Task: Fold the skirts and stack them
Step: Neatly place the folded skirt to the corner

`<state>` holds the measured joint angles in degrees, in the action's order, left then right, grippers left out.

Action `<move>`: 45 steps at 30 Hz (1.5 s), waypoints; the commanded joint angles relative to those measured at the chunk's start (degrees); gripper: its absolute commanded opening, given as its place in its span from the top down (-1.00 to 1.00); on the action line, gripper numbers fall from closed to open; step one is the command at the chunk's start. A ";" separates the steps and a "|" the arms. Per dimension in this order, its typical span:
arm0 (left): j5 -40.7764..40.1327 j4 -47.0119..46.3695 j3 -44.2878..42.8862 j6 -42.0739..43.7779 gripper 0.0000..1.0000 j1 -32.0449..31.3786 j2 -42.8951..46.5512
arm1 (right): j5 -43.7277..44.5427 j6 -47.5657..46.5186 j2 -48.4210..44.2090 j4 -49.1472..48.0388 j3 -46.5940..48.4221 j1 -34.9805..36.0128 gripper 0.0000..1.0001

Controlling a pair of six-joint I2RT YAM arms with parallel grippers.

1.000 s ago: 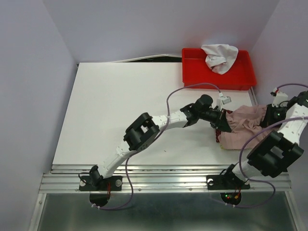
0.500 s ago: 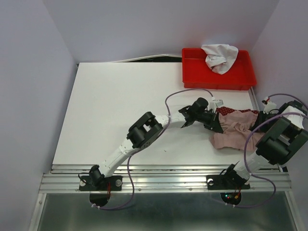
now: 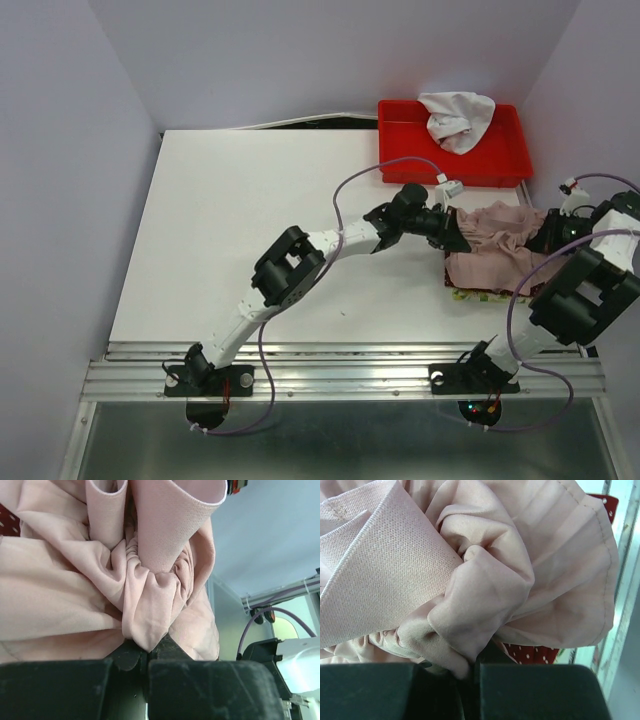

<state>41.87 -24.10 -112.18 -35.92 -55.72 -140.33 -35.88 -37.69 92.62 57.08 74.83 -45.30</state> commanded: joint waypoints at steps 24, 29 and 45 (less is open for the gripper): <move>-2.31 5.72 7.84 7.35 -0.52 5.36 11.56 | 3.72 8.86 5.30 -9.89 7.69 2.58 -0.91; -6.18 11.96 12.95 14.46 -0.96 7.82 21.23 | 1.08 10.18 1.08 -6.29 13.58 3.89 -1.00; -15.32 36.73 19.03 33.88 -0.97 23.87 42.94 | -5.70 16.20 -15.88 -2.92 12.11 24.53 -1.00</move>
<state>28.64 2.24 -91.72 -9.56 -39.07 -104.22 -38.94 -28.69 80.95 56.18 89.17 -29.30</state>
